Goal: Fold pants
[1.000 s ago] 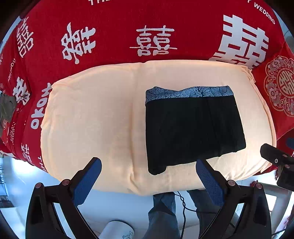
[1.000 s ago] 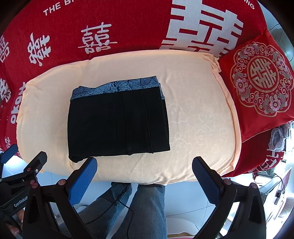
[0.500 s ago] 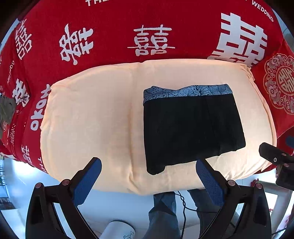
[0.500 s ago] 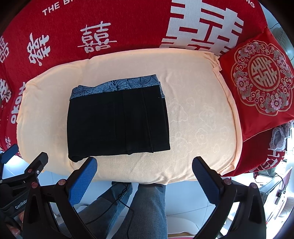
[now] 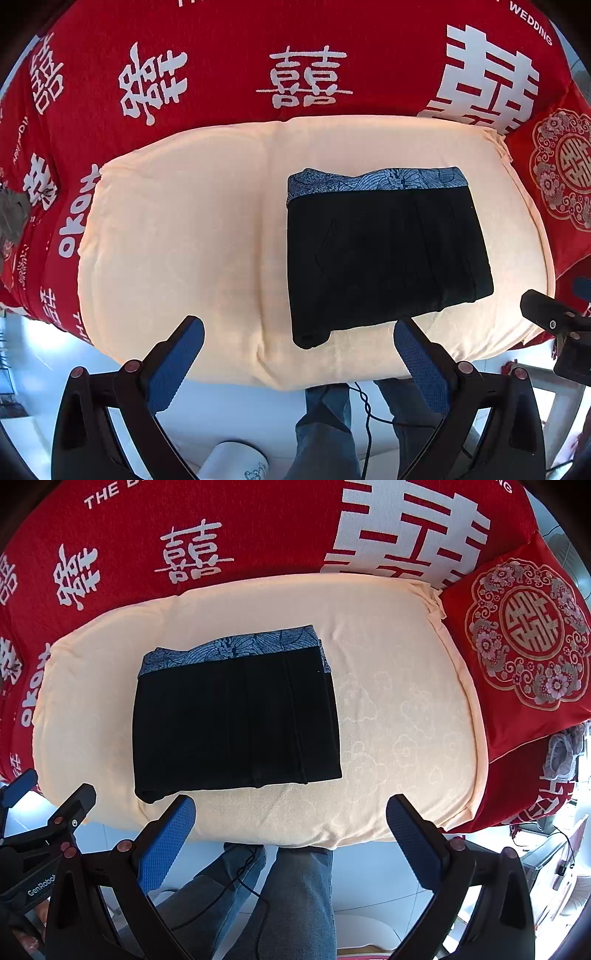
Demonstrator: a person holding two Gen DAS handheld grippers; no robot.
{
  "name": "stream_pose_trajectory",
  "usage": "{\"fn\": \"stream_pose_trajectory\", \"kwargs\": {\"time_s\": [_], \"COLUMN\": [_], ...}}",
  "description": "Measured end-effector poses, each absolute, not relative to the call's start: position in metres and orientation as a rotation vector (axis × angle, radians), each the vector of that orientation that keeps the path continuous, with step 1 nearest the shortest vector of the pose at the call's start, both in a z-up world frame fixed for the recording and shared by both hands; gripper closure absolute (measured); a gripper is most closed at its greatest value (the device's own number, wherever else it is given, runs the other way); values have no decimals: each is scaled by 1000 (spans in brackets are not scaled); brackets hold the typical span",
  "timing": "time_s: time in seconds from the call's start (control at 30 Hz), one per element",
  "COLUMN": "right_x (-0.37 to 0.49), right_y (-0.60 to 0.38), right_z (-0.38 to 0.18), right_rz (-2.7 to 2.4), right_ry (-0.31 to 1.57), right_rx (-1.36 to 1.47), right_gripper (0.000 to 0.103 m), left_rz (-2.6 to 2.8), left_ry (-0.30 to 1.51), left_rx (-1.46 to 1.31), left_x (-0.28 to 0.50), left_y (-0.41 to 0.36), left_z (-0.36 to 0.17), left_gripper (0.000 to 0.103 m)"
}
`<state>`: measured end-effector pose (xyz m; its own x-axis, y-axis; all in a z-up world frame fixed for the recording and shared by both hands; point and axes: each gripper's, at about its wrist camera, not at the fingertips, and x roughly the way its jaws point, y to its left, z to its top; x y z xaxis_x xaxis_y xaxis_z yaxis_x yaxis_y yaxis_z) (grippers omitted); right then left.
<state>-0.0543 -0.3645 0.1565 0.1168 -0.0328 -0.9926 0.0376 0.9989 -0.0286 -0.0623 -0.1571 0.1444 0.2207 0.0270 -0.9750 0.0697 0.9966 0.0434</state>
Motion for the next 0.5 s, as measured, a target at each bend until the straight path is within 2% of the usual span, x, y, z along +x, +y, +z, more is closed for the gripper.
{"fn": "stream_pose_trajectory", "kwargs": {"time_s": [0.5], "right_x": [-54], "right_y": [-360], "right_z": [155], "right_rz": [-49], "right_ry": [1460], "right_rx": [-2], "right_gripper": [0], "left_rz": [-51], "left_ry": [1347], "left_rx": [66], "left_x": [-61], "left_y": [-159], "left_z": [145], "left_gripper": [0]}}
